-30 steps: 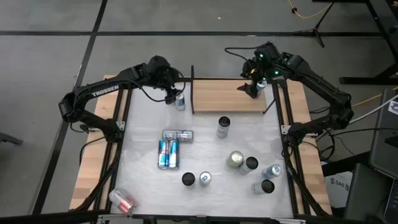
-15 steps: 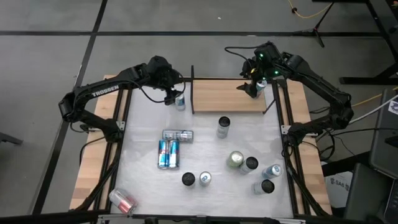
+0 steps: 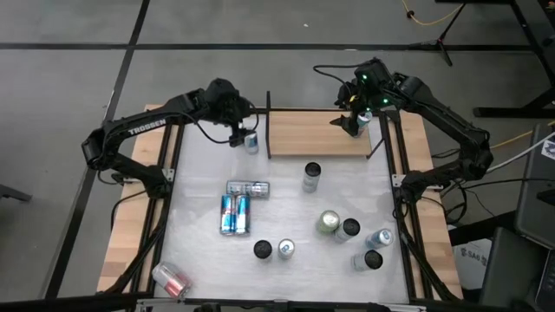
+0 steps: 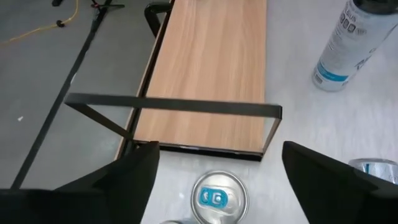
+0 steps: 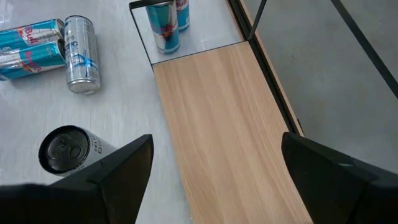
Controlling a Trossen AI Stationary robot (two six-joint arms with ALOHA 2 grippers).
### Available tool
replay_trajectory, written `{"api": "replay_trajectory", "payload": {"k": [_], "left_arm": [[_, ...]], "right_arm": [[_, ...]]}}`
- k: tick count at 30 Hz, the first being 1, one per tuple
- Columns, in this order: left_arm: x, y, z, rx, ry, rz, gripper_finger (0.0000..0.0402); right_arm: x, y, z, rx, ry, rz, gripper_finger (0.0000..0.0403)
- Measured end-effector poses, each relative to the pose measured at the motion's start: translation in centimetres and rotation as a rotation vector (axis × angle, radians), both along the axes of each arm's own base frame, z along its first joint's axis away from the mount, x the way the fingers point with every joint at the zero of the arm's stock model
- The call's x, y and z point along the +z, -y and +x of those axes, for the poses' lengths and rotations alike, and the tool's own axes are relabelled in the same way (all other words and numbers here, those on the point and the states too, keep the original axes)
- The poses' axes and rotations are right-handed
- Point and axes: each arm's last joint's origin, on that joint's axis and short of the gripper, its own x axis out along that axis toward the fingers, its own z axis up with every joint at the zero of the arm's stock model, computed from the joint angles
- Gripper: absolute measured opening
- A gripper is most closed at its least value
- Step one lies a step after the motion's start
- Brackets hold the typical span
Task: Place canned beverage on shelf
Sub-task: Put the blue soda can on the shelf aligned with the other blue soda cans
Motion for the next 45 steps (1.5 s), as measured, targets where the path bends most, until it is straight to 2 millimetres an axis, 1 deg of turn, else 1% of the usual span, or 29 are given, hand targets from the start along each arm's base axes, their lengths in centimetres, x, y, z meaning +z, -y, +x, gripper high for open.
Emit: {"api": "replay_trajectory", "payload": {"k": [7,14,18,23,27,34,45], "left_arm": [[-2.5,0.2,-0.3,0.002,-0.053,-0.036,0.0346],[-4.6,0.1,-0.4,0.004,-0.038,-0.018,0.0346],[-6.1,-0.2,-0.8,0.035,-0.045,-0.001,0.0346],[-7.4,-0.6,-1.3,0.057,-0.031,0.009,0.0346],[-8.0,-0.7,-1.6,0.067,-0.03,0.009,0.0346],[-9.0,-0.4,-1.7,0.057,-0.021,0.019,0.0346],[-9.0,-0.1,-1.4,0.053,0.005,0.022,0.0346]], "right_arm": [[0.0,0.0,0.0,0.0,0.0,0.0,0.0344],[0.0,0.0,0.0,0.0,0.0,0.0,0.0344],[0.0,0.0,0.0,0.0,0.0,0.0,0.0344],[0.0,0.0,0.0,0.0,0.0,0.0,0.0344],[0.0,0.0,0.0,0.0,0.0,0.0,0.0344],[0.0,0.0,0.0,0.0,0.0,0.0,0.0344],[0.0,0.0,0.0,0.0,0.0,0.0,0.0344]]}}
